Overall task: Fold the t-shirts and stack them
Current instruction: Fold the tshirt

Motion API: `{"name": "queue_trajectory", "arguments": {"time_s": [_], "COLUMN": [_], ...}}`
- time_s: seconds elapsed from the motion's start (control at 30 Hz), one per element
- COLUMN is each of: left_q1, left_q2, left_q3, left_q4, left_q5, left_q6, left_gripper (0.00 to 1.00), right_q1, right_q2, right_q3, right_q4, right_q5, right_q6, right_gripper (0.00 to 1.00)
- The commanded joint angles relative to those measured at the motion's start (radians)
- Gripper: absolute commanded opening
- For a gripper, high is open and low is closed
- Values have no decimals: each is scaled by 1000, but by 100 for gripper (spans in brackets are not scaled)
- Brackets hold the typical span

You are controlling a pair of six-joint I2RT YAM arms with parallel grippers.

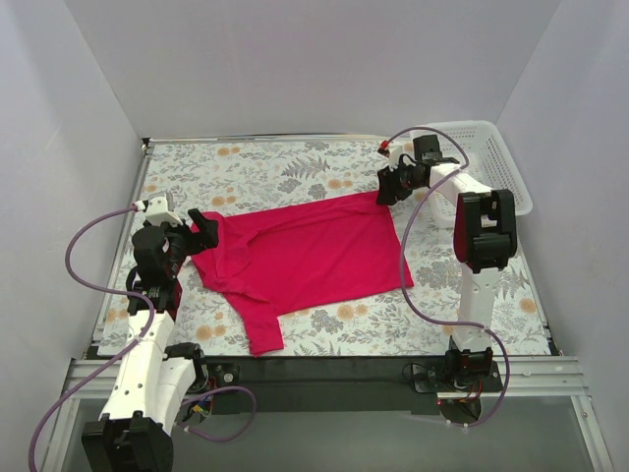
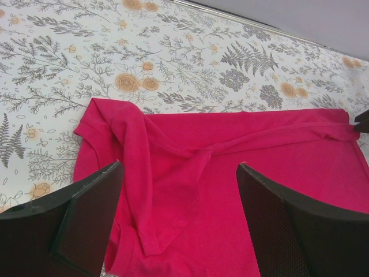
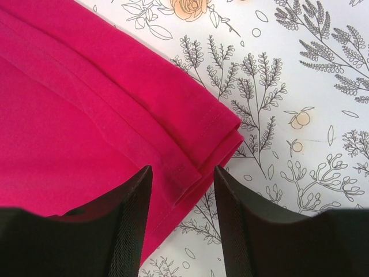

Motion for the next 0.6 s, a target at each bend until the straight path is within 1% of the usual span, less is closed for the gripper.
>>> {"name": "queue_trajectory", "arguments": {"time_s": [0.0, 0.23, 0.43, 0.57], "left_q1": [-4, -6, -4, -4], "left_q2": [-14, -13, -11, -11], "left_q3": [-7, -10, -10, -10], "left_q4": [11, 14, 14, 14], "left_q5": [-2, 5, 11, 11], "left_q6": [-2, -2, -2, -2], "left_gripper": [73, 73, 73, 73], "right_q1": [9, 14, 15, 14], "right_q2": [13, -5, -11, -14], "right_q3": [43, 18, 13, 13], "right_q4": [-15, -26, -49, -65], "right_q5": [-2, -14, -18, -17], "right_q6": [-10, -31, -53, -65], "right_gripper": [45, 37, 34, 30]}}
